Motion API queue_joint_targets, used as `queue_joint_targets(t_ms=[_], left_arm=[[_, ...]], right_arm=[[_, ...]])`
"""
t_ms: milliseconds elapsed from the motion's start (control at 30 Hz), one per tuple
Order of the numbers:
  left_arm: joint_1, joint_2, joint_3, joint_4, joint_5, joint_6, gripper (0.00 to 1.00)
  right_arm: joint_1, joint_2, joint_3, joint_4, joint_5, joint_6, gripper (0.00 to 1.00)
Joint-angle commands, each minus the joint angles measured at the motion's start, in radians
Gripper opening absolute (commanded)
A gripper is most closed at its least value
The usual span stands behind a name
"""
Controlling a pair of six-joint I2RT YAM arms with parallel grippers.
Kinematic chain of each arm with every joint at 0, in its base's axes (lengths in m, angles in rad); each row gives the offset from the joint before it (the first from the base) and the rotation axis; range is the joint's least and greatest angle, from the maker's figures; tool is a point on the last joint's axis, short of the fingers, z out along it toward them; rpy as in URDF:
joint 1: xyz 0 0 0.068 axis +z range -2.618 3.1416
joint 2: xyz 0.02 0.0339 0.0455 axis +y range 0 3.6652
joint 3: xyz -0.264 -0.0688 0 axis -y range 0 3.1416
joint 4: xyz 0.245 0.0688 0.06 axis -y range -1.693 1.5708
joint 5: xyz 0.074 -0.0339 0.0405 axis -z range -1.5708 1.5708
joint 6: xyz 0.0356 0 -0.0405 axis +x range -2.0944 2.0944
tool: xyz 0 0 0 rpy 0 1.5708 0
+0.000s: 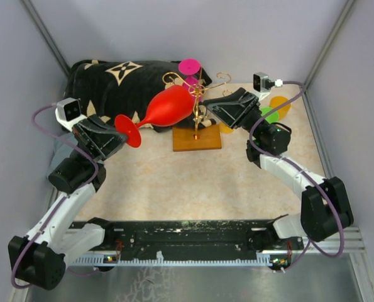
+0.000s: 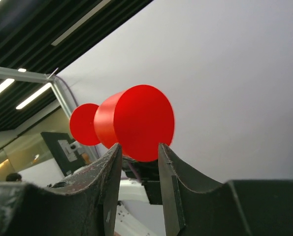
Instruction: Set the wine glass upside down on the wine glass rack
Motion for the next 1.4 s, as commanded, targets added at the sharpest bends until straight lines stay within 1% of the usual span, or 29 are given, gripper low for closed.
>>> queue_joint_targets(t_ms=[0, 67, 167, 200, 233, 300, 367, 433, 600, 767, 900, 967, 1200, 1267, 1367], left_arm=[[0.007, -0.038, 0.062, -0.014, 0.025, 0.068, 0.0], [0.006, -0.05, 0.078, -0.07, 0.042, 0.104, 0.0], [0.008, -0.066, 0.122, -0.2, 0.087, 0.194, 0.0], [0.008, -0.073, 0.144, -0.294, 0.102, 0.24, 0.0], [0.008, -0.083, 0.166, -0.353, 0.114, 0.293, 0.0], [0.008, -0.118, 0.209, -0.553, 0.109, 0.411, 0.0], [0.008, -0.142, 0.246, -0.706, 0.088, 0.529, 0.0], [0.008, -0.16, 0.294, -0.86, 0.06, 0.633, 0.0], [0.008, -0.167, 0.439, -1.202, -0.043, 0.877, 0.0], [0.008, -0.151, 0.537, -1.49, -0.213, 1.018, 0.0], [0.008, -0.12, 0.585, -1.644, -0.359, 1.093, 0.0], [0.008, -0.098, 0.604, -1.697, -0.409, 1.119, 0.0], [0.009, 0.005, 0.674, -1.838, -0.522, 1.168, 0.0], [0.01, 0.036, 0.682, -1.853, -0.537, 1.176, 0.0], [0.013, 0.09, 0.694, -1.862, -0.521, 1.177, 0.0]], right_arm=[[-0.065, -0.096, -0.034, 0.143, 0.008, -0.04, 0.36], [-0.096, -0.158, -0.049, 0.075, -0.008, -0.085, 0.37], [-0.125, -0.27, -0.062, -0.157, -0.023, -0.227, 0.38], [-0.127, -0.31, -0.061, -0.26, -0.023, -0.299, 0.38], [-0.126, -0.352, -0.06, -0.362, -0.02, -0.366, 0.38], [-0.126, -0.425, -0.06, -0.52, 0.004, -0.496, 0.38], [-0.127, -0.476, -0.063, -0.623, 0.022, -0.566, 0.38], [-0.127, -0.504, -0.064, -0.68, 0.025, -0.597, 0.38], [-0.127, -0.524, -0.1, -0.688, 0.022, -0.596, 0.38], [-0.126, -0.543, -0.128, -0.702, 0.027, -0.608, 0.38], [-0.126, -0.551, -0.139, -0.707, 0.024, -0.615, 0.38], [-0.127, -0.55, -0.141, -0.71, 0.022, -0.618, 0.38], [-0.126, -0.564, -0.147, -0.737, 0.019, -0.643, 0.38], [-0.127, -0.572, -0.149, -0.751, 0.021, -0.654, 0.38], [-0.127, -0.588, -0.151, -0.781, 0.027, -0.683, 0.38]])
